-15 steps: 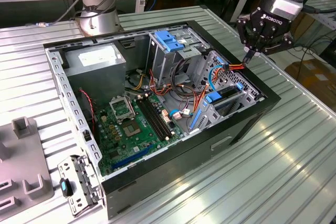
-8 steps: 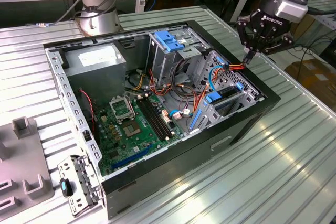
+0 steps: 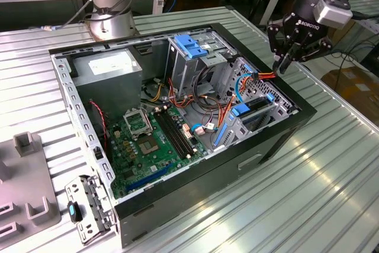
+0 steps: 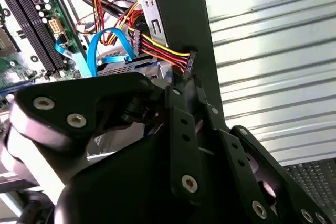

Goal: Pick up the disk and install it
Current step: 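Insert the first disk wire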

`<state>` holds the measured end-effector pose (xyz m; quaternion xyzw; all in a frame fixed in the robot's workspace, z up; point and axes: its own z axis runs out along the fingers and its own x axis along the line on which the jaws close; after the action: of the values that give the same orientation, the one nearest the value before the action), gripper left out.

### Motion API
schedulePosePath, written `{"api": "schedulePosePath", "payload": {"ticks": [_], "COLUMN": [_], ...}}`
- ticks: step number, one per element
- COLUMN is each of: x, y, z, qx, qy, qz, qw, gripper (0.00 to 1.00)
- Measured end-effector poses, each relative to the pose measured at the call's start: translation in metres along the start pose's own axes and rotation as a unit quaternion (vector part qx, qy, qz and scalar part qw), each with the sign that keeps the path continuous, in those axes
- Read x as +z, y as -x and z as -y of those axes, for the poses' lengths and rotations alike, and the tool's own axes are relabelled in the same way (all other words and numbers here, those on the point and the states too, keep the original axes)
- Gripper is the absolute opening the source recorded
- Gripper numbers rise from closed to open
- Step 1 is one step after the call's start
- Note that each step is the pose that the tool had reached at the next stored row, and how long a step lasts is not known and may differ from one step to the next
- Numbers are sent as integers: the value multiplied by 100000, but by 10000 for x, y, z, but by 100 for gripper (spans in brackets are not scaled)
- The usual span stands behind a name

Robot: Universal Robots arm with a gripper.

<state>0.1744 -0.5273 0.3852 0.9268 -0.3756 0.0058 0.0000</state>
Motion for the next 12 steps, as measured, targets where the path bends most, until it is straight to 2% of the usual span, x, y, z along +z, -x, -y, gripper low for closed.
{"api": "schedulePosePath", "payload": {"ticks": [1,6,10,11,12], "x": [10,48,73,83,91], "y": [-3,-3,-4,-3,-3], "z": [3,5,5,5,5], "qx": [-439,-3144,-6317,-7164,-7769], "qy": [-19,-322,-461,-504,-532], "qz": [-14,-298,-381,-409,-429], "qw": [99999,99950,99798,99741,99695], "gripper": [25,25,26,33,33]}}
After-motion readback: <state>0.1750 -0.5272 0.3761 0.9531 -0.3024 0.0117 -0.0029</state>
